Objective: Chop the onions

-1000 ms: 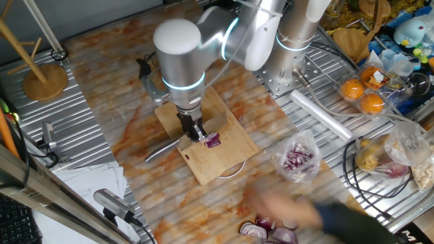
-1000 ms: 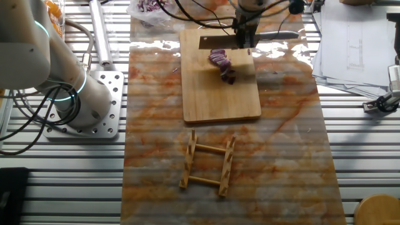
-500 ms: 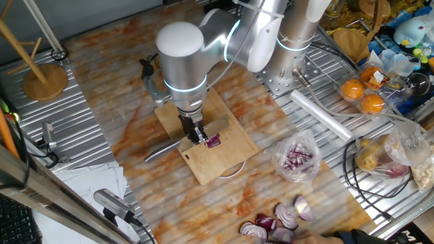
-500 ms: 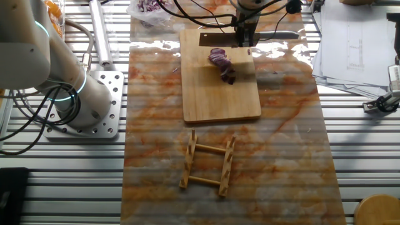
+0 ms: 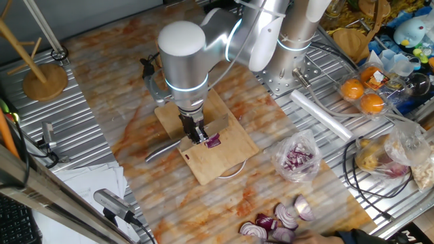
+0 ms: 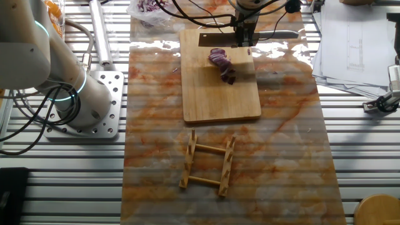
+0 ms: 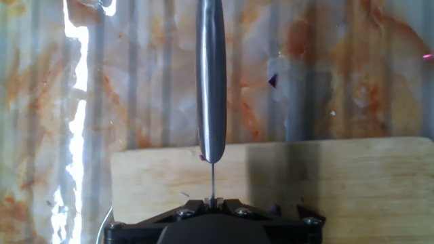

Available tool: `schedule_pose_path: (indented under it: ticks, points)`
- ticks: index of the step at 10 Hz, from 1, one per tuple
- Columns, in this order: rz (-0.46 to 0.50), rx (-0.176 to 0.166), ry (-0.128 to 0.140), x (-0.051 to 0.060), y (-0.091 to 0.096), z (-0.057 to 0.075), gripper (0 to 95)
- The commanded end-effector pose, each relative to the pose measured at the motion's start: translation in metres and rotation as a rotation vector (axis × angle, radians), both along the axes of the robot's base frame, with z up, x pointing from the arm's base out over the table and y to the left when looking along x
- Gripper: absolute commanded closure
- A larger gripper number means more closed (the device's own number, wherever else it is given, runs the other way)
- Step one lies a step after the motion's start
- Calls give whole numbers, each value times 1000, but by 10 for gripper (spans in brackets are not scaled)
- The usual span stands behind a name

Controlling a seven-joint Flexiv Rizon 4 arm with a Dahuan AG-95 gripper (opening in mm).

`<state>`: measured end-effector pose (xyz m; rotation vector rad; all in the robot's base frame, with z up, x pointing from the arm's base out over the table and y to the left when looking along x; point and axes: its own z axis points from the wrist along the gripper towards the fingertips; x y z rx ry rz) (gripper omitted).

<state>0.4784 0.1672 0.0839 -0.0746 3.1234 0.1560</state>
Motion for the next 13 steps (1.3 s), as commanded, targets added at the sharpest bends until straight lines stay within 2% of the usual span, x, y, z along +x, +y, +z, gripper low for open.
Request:
schedule_pose_path:
  ticks: [1,2,3,5,7,10,13]
  points:
    - [12,1,8,0,0,0,950]
    - [13,2,23,2,-1,3,950]
    - [10,3,43,8,-3,11,950]
    - [13,3,42,12,-6,24,950]
    - [4,1,38,10,-4,28,950]
    - [5,0,34,3,1,15,950]
    - [5,-9,33,-8,7,-5,950]
